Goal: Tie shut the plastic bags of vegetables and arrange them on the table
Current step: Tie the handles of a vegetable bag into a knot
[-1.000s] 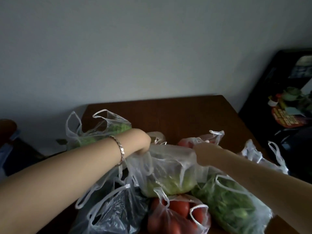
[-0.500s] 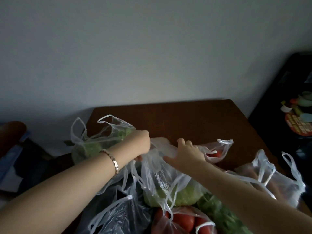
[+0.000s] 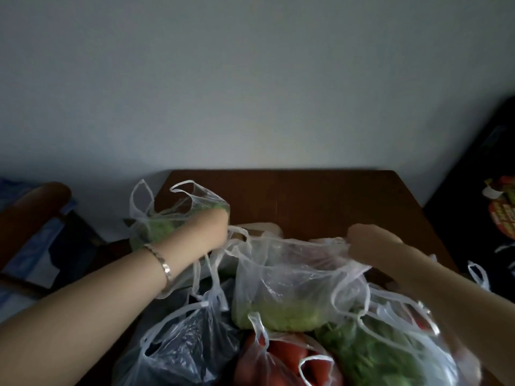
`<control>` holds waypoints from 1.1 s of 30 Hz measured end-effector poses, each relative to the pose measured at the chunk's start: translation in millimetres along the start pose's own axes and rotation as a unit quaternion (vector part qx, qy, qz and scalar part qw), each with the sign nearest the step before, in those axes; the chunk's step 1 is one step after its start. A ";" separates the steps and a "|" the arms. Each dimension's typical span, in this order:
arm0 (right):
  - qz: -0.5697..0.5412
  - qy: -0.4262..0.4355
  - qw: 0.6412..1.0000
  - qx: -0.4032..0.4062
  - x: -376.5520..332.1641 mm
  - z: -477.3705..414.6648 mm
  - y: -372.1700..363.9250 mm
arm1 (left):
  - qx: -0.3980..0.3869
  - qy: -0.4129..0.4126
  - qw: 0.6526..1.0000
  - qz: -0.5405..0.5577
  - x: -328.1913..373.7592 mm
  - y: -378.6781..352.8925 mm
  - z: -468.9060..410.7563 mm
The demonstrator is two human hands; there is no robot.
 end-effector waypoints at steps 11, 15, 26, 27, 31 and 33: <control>-0.301 -0.034 0.941 -0.151 25.9 18.1 18.8 | -0.099 0.004 0.635 0.766 13.8 22.8 -4.3; -0.497 0.019 0.831 -0.251 2.6 37.1 16.1 | -0.017 -0.042 0.646 0.762 35.8 4.1 -3.2; -0.737 0.196 0.647 -0.003 -10.4 65.0 36.2 | -0.001 -0.046 0.620 0.784 41.5 -20.8 9.7; -0.768 0.198 0.609 -0.029 -16.0 64.3 28.9 | -0.012 -0.051 0.606 0.794 45.4 -21.2 12.5; -0.743 0.150 0.652 -0.010 -23.9 49.8 1.5 | -0.028 -0.043 0.616 0.786 63.9 -35.9 23.9; -0.712 0.130 0.690 0.011 -25.7 42.2 -9.1 | -0.035 -0.060 0.613 0.787 72.7 -42.0 27.5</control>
Point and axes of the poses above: each hand's wrist, its own z-axis away from the middle knuckle, its own y-axis out of the back of the hand, x = y × z, the point moved 3 cm from there along -z, towards the middle knuckle, and after that the axes turned 4 degrees about -z, right-handed, at the moved point
